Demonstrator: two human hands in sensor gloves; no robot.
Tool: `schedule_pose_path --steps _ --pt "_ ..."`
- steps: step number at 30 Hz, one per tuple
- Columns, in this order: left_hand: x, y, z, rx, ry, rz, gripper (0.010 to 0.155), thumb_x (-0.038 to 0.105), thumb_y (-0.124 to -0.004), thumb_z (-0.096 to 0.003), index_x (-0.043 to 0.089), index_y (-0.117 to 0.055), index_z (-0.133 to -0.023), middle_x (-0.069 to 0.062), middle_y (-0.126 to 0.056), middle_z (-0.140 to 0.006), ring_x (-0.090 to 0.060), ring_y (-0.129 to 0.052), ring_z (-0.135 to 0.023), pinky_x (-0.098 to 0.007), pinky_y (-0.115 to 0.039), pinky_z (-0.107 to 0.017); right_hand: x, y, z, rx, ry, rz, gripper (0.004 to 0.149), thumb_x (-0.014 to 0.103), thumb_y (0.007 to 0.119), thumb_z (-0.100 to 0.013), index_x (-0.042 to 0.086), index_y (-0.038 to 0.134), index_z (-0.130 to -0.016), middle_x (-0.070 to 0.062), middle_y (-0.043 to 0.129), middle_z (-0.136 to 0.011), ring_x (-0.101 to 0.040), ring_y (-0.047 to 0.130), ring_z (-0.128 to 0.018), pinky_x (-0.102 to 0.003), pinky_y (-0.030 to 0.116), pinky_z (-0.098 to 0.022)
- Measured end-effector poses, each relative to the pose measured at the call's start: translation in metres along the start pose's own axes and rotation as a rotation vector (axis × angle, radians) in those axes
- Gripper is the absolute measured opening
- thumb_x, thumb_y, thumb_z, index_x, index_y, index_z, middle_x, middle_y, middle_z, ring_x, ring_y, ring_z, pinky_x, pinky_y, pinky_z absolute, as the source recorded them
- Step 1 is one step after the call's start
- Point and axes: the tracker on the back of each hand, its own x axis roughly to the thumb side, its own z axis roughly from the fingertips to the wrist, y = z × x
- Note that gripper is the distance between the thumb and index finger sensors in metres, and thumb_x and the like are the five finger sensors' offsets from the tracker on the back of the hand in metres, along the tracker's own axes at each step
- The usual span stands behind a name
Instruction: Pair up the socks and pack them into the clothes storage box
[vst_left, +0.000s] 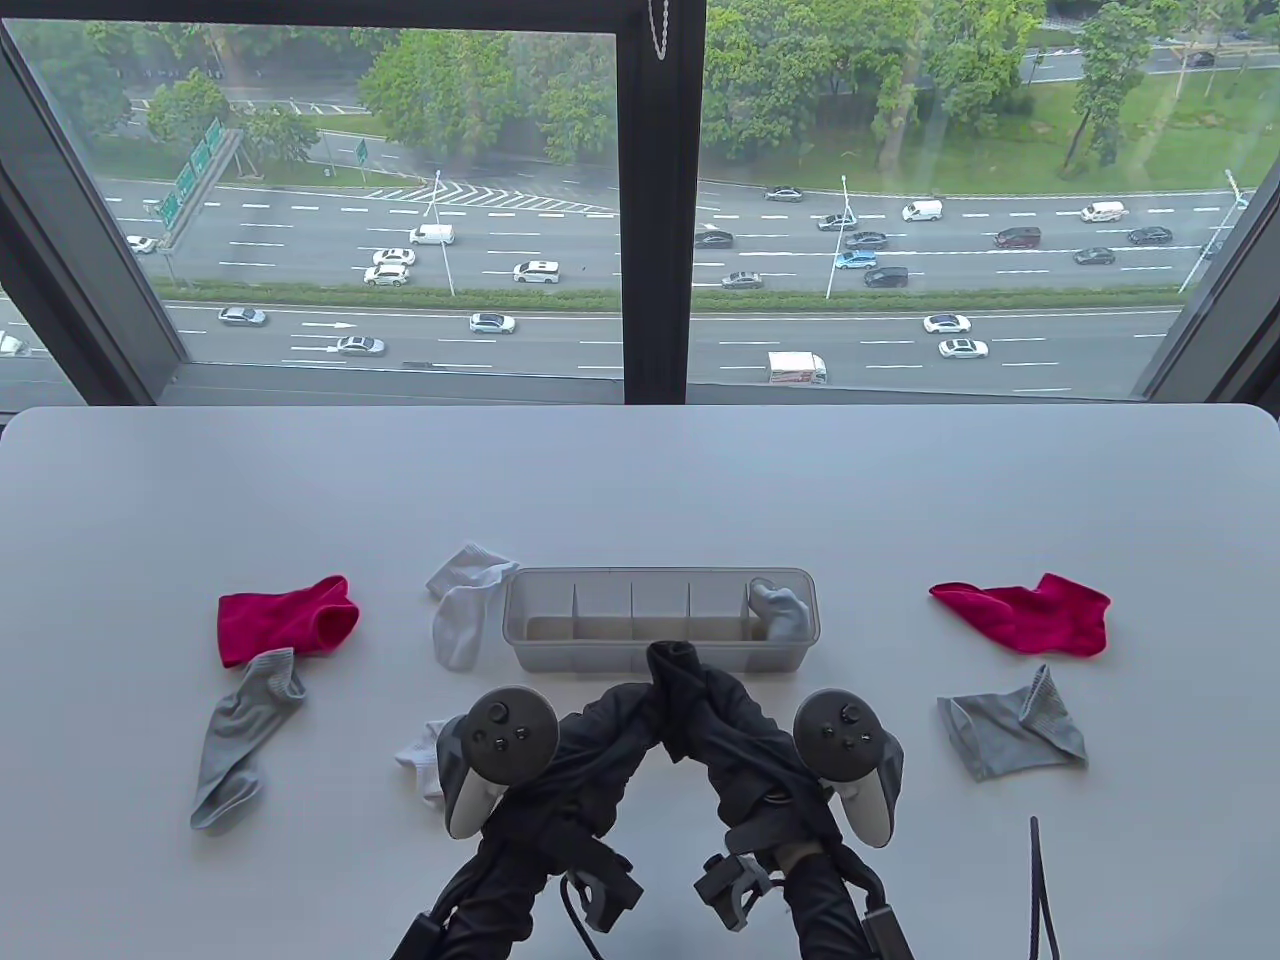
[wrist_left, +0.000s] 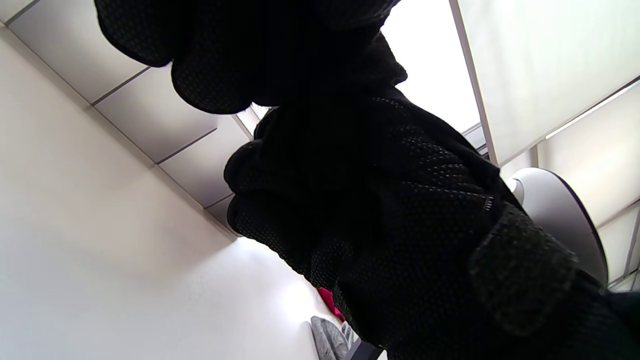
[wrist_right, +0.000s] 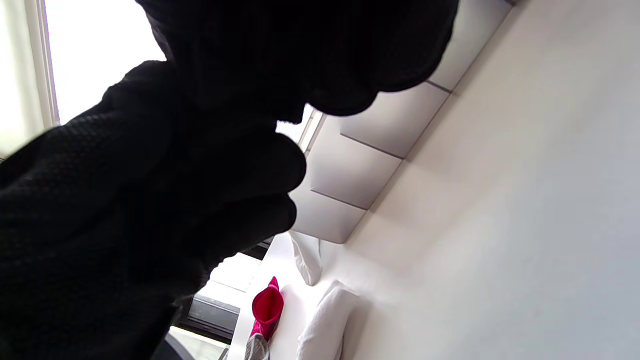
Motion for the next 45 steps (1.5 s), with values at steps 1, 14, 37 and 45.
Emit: schedule_pose_path --steps 1,14,37,45 --pt "0.002 0.000 0.001 0.006 -0.013 -0.024 0.045 0.019 -0.065 -0.0549 0.000 -0.072 -0.095 -0.025 -0.088 -0.088 -0.046 -0.093 -0.074 -0.063 -0.073 -0.061 0.001 -0.001 0.001 -0.028 0.001 0.038 0.055 0.037 0.063 -0.064 0.006 0.050 -0.108 -0.019 0.075 -0.092 -0.026 0.087 -0.072 -0.047 0.076 -0.062" --pt "-0.011 0.009 -0.001 -0.011 0.102 -0.054 0.040 0.022 -0.070 -0.0560 -0.005 -0.077 -0.084 -0.024 -0.098 -0.072 -0.042 -0.101 -0.061 -0.060 -0.080 -0.053 0.025 0.018 0.002 0.234 -0.152 0.220 0.075 0.030 0.073 -0.059 0.001 0.031 -0.113 -0.039 0.043 -0.111 -0.052 0.063 -0.094 -0.062 0.062 -0.068" --pt "-0.019 0.029 -0.010 0.202 0.146 -0.283 0.044 0.027 -0.065 -0.0557 0.009 -0.076 -0.094 -0.021 -0.096 -0.079 -0.040 -0.104 -0.057 -0.058 -0.084 -0.046 0.023 0.021 -0.005 0.213 -0.106 0.238 0.051 0.029 0.063 -0.058 0.025 0.056 -0.108 -0.023 0.065 -0.103 -0.034 0.081 -0.076 -0.041 0.076 -0.056" --pt "0.002 0.014 -0.012 0.085 -0.045 -0.370 0.041 0.026 -0.064 -0.0560 0.016 -0.078 -0.094 -0.019 -0.089 -0.089 -0.041 -0.098 -0.072 -0.059 -0.081 -0.055 0.021 0.037 -0.005 0.346 -0.072 0.452 0.049 0.029 0.060 -0.058 0.035 0.054 -0.106 -0.023 0.051 -0.107 -0.037 0.073 -0.081 -0.043 0.073 -0.059"
